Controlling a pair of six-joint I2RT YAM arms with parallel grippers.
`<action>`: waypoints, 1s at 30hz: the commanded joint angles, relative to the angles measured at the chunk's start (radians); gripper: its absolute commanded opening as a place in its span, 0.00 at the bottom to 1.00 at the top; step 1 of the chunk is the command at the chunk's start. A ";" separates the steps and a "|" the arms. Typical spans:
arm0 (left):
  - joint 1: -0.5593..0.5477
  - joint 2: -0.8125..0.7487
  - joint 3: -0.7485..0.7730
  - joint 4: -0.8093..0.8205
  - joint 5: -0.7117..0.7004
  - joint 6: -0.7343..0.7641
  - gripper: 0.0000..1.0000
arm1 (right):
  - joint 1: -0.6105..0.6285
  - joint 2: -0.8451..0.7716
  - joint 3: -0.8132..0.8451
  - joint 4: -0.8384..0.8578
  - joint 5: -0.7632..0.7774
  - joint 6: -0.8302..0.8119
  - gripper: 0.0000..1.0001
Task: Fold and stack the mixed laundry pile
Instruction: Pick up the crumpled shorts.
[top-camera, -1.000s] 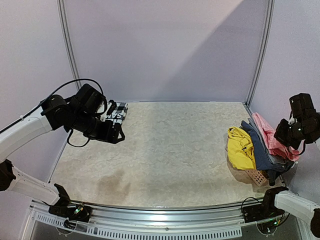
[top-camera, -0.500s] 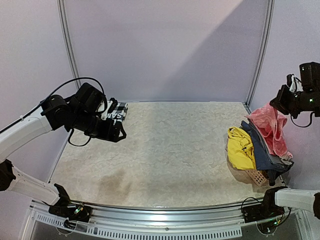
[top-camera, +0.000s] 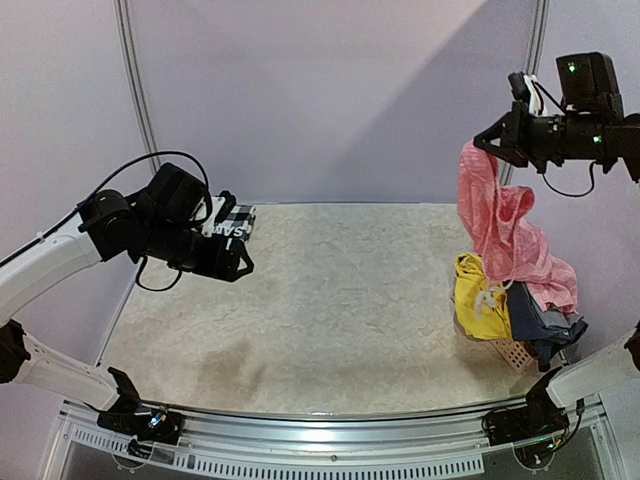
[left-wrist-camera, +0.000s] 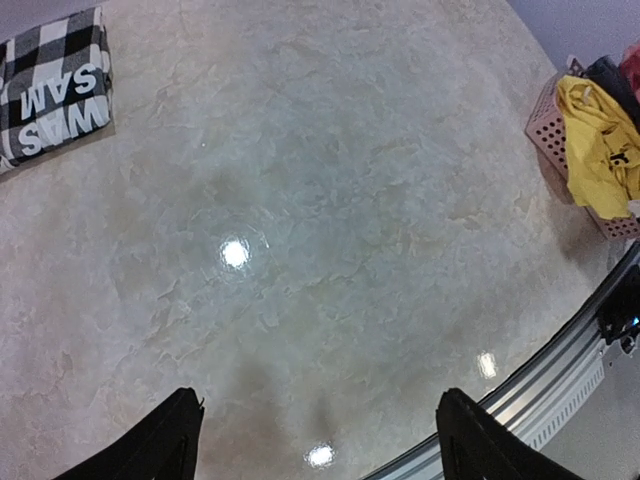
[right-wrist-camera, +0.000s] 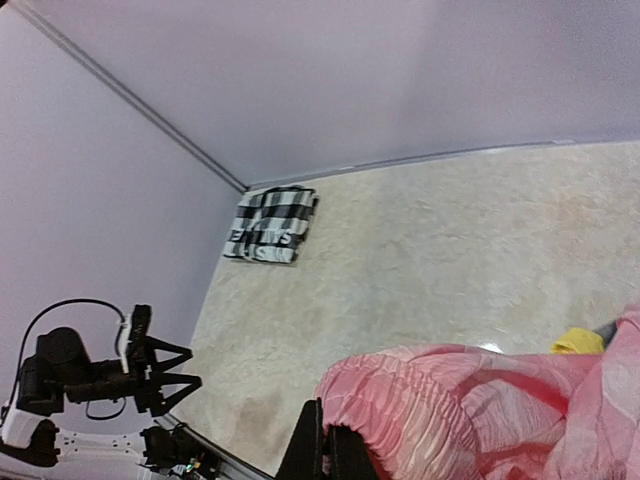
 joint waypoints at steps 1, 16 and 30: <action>-0.014 -0.052 -0.013 0.039 0.008 0.032 0.83 | 0.145 0.116 0.199 0.027 0.034 0.015 0.00; -0.010 -0.213 -0.074 0.111 0.047 0.119 0.89 | 0.405 0.354 0.466 0.140 -0.075 0.080 0.00; -0.010 -0.232 -0.150 0.175 0.089 0.167 0.94 | 0.466 0.360 0.487 0.127 -0.095 0.051 0.00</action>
